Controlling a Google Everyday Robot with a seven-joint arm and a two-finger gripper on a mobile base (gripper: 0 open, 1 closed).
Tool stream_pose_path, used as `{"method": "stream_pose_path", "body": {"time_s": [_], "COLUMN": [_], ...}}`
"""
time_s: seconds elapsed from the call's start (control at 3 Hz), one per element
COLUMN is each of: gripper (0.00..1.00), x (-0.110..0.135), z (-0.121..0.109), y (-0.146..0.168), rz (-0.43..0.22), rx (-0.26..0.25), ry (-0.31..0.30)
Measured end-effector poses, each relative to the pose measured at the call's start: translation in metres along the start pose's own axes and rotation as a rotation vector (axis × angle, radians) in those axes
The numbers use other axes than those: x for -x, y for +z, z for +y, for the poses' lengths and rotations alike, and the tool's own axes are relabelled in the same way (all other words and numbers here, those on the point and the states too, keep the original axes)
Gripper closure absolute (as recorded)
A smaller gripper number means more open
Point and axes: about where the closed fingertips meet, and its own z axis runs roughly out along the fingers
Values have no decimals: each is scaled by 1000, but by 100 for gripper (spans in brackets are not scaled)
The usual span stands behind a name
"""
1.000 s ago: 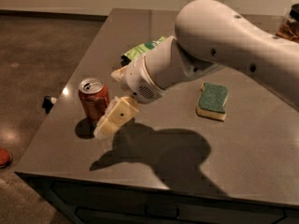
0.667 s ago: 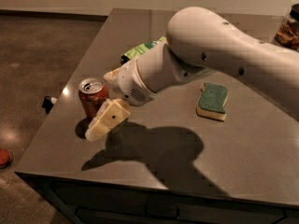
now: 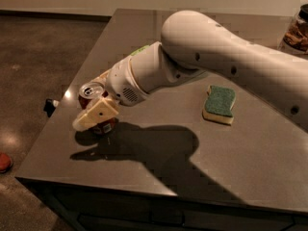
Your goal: Move coke can near sponge
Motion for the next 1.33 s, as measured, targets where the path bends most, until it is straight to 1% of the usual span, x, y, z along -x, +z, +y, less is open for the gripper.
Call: {"method": "stream_pose_path", "body": {"time_s": [0.33, 0.67, 1.0, 1.33], "gripper": [48, 80, 100, 100], "x": [4, 13, 13, 2], "z": [-5, -22, -38, -59], "y": [0, -30, -70, -118], "rz": [-19, -51, -69, -90], "rx": [-3, -44, -108, -188], "ry": [3, -6, -5, 23]}}
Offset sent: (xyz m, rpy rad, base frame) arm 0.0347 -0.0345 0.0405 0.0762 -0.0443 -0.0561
